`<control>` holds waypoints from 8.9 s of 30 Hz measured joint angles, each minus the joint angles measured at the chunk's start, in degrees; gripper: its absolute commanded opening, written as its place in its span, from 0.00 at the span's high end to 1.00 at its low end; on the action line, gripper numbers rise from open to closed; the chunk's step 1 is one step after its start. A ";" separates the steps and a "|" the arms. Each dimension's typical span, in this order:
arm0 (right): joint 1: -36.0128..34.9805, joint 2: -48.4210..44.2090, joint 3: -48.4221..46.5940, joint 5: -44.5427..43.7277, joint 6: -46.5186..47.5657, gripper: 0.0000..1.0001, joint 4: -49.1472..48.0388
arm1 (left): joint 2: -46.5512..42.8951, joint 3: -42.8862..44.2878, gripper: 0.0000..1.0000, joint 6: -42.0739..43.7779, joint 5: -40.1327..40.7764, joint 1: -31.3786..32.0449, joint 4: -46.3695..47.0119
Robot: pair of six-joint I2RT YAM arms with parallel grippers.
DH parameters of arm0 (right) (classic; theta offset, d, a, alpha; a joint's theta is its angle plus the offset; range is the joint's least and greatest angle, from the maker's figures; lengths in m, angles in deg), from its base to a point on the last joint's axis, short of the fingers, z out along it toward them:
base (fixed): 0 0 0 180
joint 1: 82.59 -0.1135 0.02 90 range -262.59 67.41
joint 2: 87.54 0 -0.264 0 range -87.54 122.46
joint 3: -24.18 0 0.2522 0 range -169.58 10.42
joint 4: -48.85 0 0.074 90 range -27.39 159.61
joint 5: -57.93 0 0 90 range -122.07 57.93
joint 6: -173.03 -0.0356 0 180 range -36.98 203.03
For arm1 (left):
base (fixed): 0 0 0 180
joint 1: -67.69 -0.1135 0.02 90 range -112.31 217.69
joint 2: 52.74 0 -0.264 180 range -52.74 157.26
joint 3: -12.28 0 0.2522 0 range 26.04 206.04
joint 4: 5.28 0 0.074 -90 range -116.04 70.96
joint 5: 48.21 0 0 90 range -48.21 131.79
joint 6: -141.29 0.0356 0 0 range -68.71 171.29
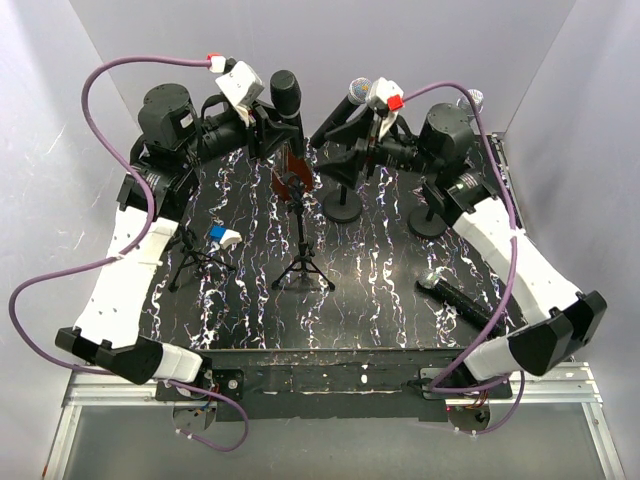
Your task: Remove the microphone from the stand
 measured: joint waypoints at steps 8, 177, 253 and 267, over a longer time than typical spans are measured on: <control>-0.68 9.84 -6.80 -1.92 -5.35 0.24 -7.76 | 1.75 1.53 1.00 -1.51 -2.99 -0.02 -1.42; 4.59 -1.92 18.23 -7.10 12.52 0.31 26.27 | 2.78 -12.00 0.48 -9.01 -20.37 -7.54 -10.86; -0.39 24.28 15.50 17.03 -13.42 0.99 2.03 | 4.79 -8.83 1.00 -15.26 -5.33 -0.24 -14.10; -12.50 9.29 39.52 -17.55 45.40 0.99 -29.44 | 2.54 -13.00 1.00 -18.84 -6.03 -3.96 -9.68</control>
